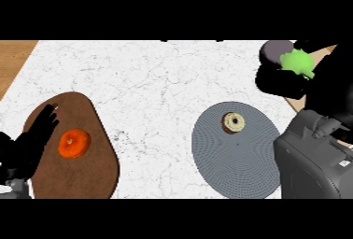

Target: Pick the eggplant from the placemat and place it in the tiered shelf

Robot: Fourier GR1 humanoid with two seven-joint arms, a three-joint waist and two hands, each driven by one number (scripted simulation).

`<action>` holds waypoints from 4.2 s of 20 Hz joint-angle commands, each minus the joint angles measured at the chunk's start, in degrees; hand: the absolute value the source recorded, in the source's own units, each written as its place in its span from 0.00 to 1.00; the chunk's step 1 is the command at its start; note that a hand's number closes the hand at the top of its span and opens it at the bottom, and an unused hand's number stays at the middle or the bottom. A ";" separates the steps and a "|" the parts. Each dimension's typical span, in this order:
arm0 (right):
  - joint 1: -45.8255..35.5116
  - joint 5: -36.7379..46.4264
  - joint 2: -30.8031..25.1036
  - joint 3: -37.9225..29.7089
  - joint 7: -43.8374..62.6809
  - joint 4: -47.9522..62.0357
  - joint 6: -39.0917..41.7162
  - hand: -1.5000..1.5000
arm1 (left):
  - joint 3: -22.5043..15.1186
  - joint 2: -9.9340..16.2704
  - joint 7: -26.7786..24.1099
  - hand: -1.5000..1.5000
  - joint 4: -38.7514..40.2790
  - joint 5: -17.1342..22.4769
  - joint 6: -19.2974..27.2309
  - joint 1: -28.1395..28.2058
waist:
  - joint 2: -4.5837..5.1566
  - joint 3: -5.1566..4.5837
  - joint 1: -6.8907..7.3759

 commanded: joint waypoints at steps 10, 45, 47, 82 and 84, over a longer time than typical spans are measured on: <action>-13.83 11.68 -3.99 -11.08 2.39 2.16 20.60 1.00 | 0.70 -0.19 -2.52 0.50 2.02 -0.80 -0.80 1.76 | -0.16 -0.04 -0.69; -6.61 7.47 -19.66 -36.59 -12.78 25.23 3.31 0.00 | 0.93 -3.41 -1.74 0.50 1.64 -3.54 -0.91 -0.82 | 0.51 0.05 0.28; -5.50 4.68 -24.30 -38.78 -17.13 27.47 5.42 0.00 | 1.90 -2.85 0.45 0.50 0.28 -1.96 -1.78 -0.32 | 0.49 0.07 0.29; -6.08 -20.31 -26.90 -50.56 1.97 -30.88 28.98 0.00 | 5.07 -2.92 -0.48 0.50 -1.03 -3.28 -2.18 4.41 | -1.97 -0.16 -4.54; -4.05 -20.14 -25.22 -52.24 1.14 -32.33 32.28 0.00 | 5.04 -3.64 -2.04 0.50 0.41 -3.63 -1.96 5.27 | -1.82 -0.17 -4.93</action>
